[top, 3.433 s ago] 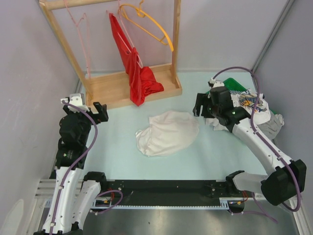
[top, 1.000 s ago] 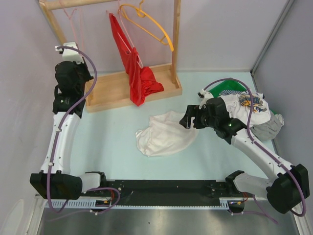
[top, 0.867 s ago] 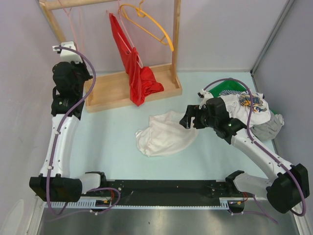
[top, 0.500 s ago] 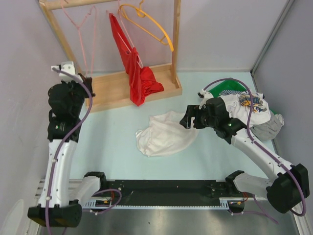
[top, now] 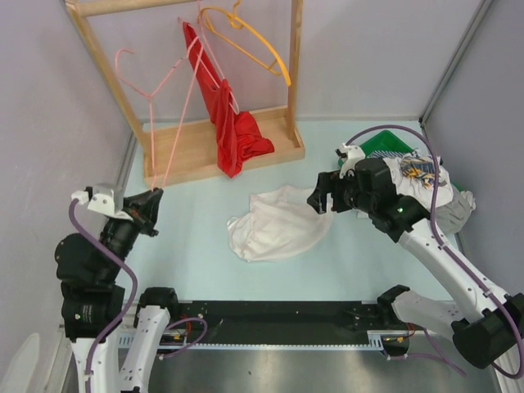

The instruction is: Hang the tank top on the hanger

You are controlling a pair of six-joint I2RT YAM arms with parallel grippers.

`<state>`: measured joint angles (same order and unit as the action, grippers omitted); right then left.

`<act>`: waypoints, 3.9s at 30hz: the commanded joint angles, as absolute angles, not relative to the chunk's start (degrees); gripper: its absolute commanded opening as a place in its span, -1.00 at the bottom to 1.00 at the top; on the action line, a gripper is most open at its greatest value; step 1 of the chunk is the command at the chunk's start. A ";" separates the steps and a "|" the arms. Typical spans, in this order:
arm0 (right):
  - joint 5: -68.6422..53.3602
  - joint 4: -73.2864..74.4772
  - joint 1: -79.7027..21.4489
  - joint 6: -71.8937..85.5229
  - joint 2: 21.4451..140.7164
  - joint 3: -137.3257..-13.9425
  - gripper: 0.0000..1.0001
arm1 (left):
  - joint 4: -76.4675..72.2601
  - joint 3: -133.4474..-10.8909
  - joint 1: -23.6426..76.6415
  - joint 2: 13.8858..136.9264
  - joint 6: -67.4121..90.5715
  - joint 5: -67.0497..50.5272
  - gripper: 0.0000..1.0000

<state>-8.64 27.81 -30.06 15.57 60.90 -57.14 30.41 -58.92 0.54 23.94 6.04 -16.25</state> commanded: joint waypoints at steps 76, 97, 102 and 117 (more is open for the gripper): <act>-11.43 31.90 -18.29 3.68 54.76 -66.80 -1.00 | 0.18 -33.83 26.18 55.97 25.40 -11.43 0.95; -13.36 31.90 -16.79 3.08 52.73 -64.07 -1.00 | -2.90 -58.18 31.64 100.89 22.32 5.45 0.47; -13.53 31.55 -16.70 2.90 53.17 -63.72 -1.00 | -5.71 -57.48 31.55 103.18 23.64 1.42 0.34; -13.45 33.13 -15.56 2.29 51.50 -64.07 -1.00 | -5.90 -55.98 31.46 89.68 22.42 -3.08 -1.00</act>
